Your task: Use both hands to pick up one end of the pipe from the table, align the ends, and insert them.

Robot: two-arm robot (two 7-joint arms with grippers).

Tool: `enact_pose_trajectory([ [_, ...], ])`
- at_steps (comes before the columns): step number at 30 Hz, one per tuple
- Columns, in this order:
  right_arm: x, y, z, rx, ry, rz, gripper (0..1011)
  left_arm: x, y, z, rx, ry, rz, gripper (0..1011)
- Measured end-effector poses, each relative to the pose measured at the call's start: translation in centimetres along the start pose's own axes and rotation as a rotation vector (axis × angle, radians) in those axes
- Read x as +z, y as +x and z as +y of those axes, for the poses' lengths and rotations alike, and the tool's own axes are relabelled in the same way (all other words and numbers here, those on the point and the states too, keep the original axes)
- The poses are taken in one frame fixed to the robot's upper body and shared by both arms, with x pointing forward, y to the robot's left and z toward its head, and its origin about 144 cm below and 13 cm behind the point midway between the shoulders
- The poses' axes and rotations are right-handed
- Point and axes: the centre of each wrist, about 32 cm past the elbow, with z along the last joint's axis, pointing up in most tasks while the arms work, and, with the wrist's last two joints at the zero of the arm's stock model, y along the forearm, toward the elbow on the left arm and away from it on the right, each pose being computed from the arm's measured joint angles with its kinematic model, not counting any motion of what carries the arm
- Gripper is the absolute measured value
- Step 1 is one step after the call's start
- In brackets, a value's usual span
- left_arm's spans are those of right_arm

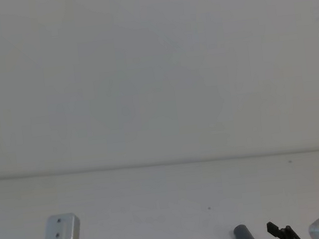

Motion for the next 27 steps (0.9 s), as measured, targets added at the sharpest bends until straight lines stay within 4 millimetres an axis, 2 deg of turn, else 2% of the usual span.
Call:
enact_pose_trajectory([
  [27, 0.0, 0.0, 0.0, 0.0, 0.0, 0.0, 1002, 0.0, -0.08, -0.02, -0.002, 0.004, 0.004, 619],
])
